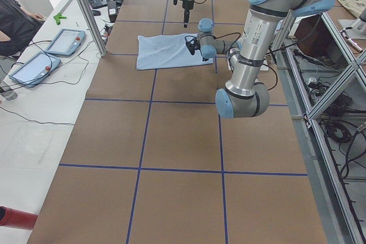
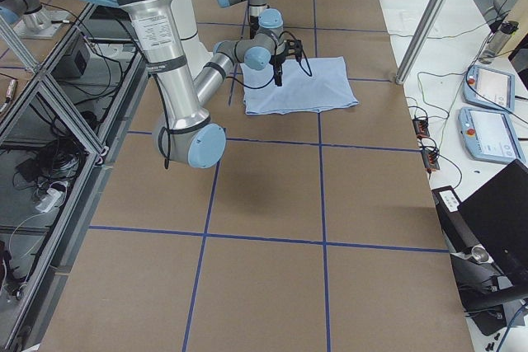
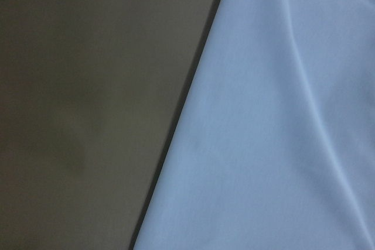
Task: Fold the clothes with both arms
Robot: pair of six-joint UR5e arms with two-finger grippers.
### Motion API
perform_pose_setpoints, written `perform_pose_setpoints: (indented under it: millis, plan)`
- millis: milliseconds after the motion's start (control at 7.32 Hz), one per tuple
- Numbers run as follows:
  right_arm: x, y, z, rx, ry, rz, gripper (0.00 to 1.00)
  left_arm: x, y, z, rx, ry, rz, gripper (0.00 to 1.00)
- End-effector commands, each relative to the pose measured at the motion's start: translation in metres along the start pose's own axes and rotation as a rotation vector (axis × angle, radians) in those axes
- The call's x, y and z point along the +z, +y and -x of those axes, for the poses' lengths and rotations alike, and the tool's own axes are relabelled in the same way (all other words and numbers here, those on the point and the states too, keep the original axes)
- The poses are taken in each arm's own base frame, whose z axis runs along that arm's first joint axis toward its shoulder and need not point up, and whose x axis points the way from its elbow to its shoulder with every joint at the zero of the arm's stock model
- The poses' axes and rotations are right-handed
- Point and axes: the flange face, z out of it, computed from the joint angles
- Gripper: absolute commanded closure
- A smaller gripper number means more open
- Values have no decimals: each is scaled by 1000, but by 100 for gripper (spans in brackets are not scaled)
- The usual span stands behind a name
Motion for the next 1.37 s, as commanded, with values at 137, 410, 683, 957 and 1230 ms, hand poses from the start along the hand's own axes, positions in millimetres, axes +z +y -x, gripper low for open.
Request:
perform_pose_setpoints:
  millis: [137, 410, 683, 957, 1230]
  plan:
    - [2, 0, -1, 9, 5, -1, 0, 27, 36, 16, -24, -78, -18, 2]
    - [3, -1, -3, 12, 9, -2, 0, 34, 44, 21, -36, -99, -12, 10]
    - [3, -2, -4, 12, 10, -4, 0, 39, 46, 19, -38, -106, -13, 13]
    - [2, -3, -4, 13, 10, -6, 0, 40, 48, 14, -42, -102, -11, 19]
    - [3, -3, -5, 14, 12, -5, 0, 45, 47, 15, -50, -110, -16, 30]
